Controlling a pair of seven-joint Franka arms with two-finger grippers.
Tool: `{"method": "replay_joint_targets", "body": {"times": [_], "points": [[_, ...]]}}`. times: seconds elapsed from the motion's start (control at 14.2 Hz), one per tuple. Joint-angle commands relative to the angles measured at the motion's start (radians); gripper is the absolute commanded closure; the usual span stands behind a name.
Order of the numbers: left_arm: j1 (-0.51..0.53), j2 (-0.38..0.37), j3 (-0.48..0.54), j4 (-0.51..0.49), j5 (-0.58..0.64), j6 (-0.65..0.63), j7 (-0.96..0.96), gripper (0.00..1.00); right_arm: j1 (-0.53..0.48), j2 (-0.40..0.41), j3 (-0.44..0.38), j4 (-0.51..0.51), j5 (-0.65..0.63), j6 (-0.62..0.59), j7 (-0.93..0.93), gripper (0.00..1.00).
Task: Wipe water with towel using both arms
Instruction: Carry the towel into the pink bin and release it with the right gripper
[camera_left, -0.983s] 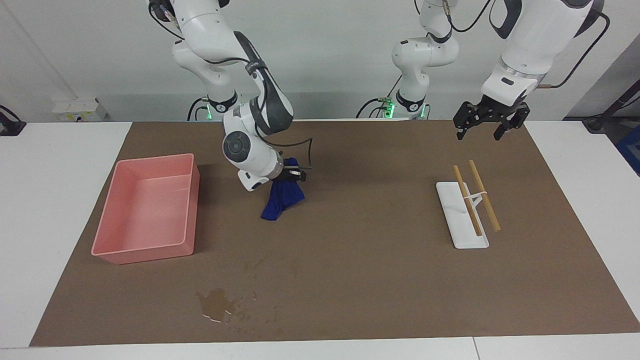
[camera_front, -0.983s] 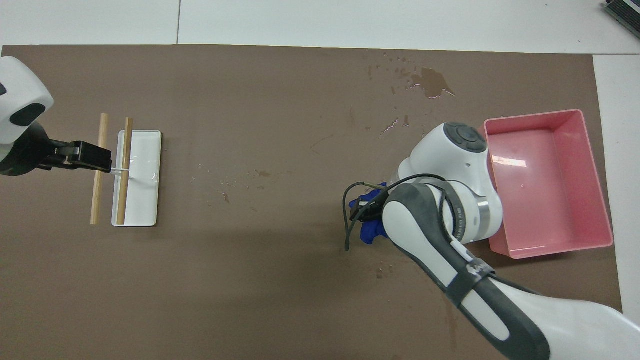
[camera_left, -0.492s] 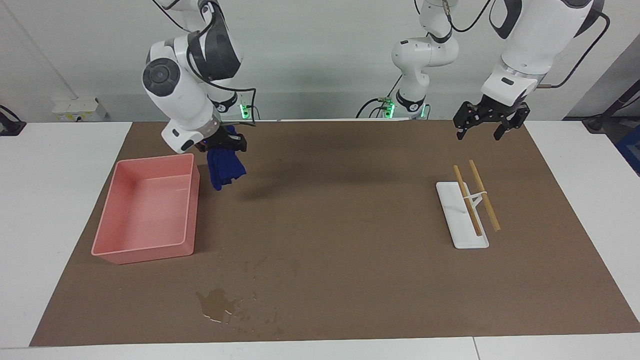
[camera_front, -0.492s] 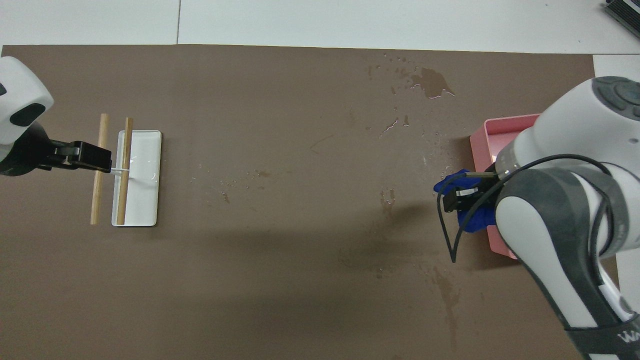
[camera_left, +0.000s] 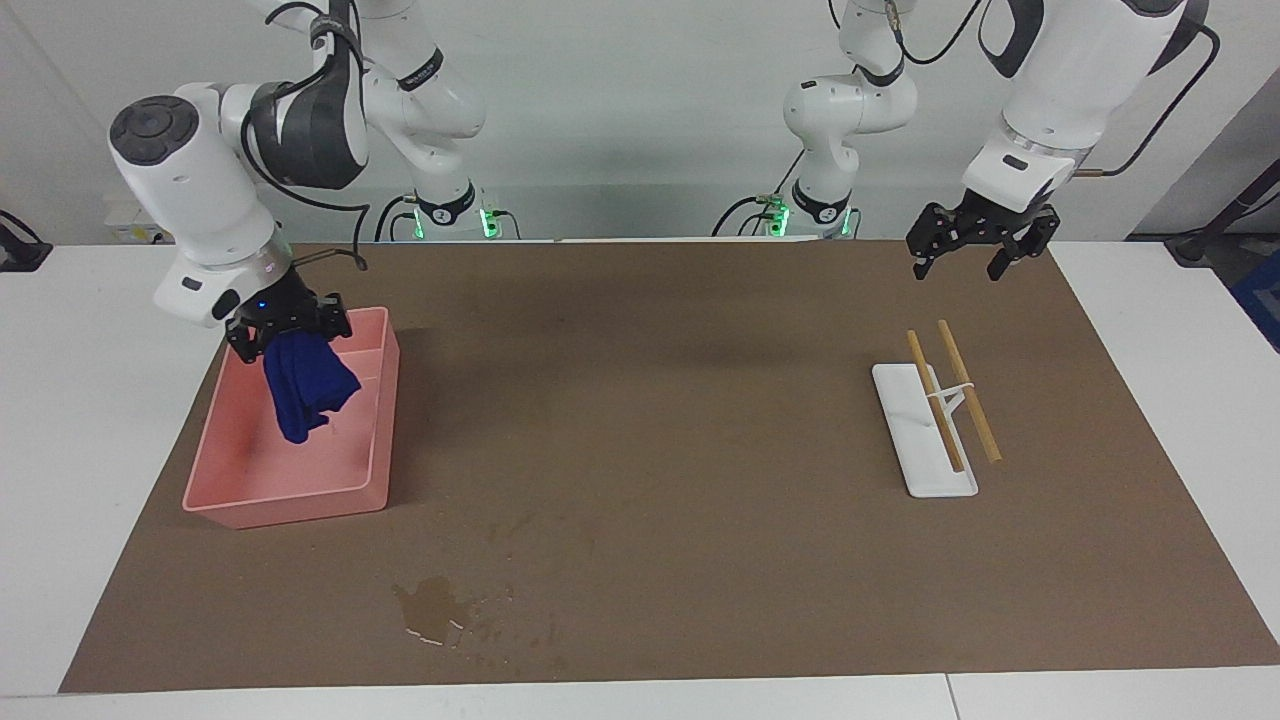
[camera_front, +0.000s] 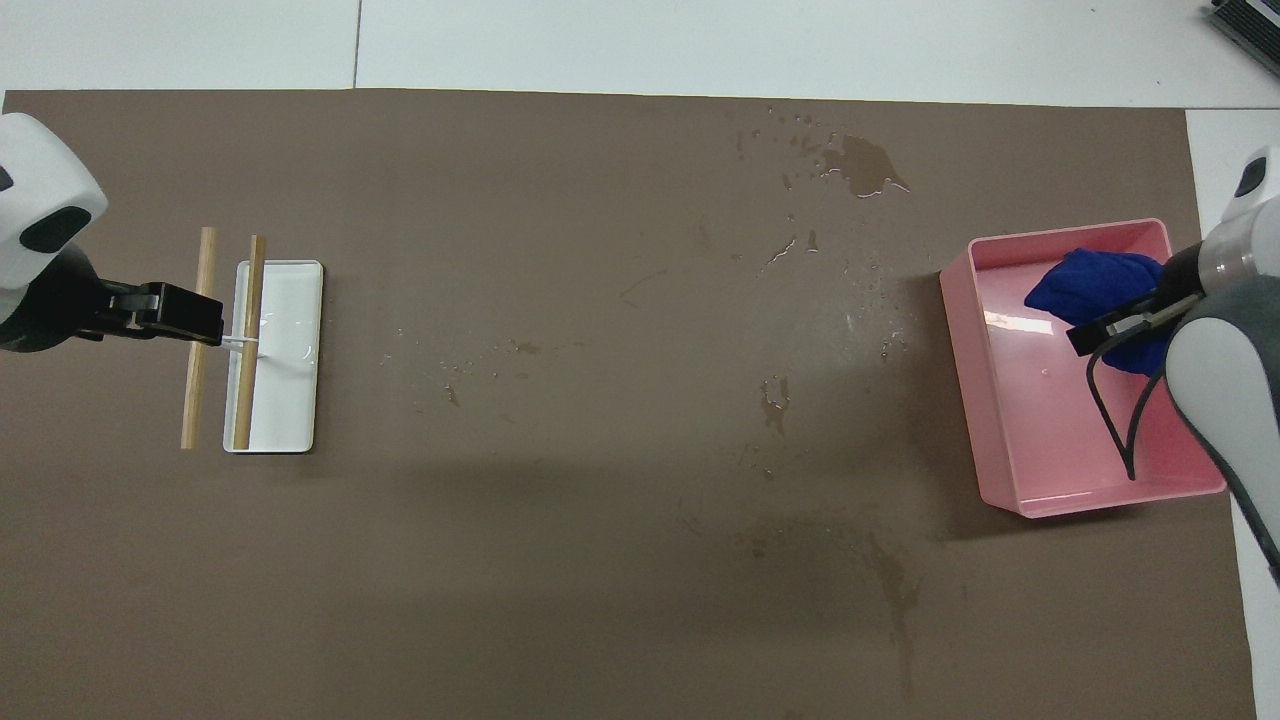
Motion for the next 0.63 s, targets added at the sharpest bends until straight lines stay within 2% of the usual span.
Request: {"method": "replay_joint_targets", "body": {"times": [0.0,0.07,0.35,0.56], "points": [[-0.008,-0.01,0.007,-0.009,0.015,-0.012,-0.001,0.0,-0.047,-0.017,0.018,-0.061,-0.025,0.082,-0.068,0.67],[-0.008,-0.01,0.007,-0.009,0.015,-0.012,-0.001,0.0,-0.053,-0.018,0.018,-0.065,-0.025,0.093,-0.072,0.01],[-0.008,-0.01,0.007,-0.009,0.015,-0.012,-0.001,0.0,-0.041,-0.024,0.022,0.006,-0.022,0.069,-0.086,0.0],[-0.008,-0.01,0.007,-0.009,0.014,-0.012,-0.001,0.0,-0.038,-0.044,0.042,0.16,-0.008,-0.083,-0.079,0.0]]}}
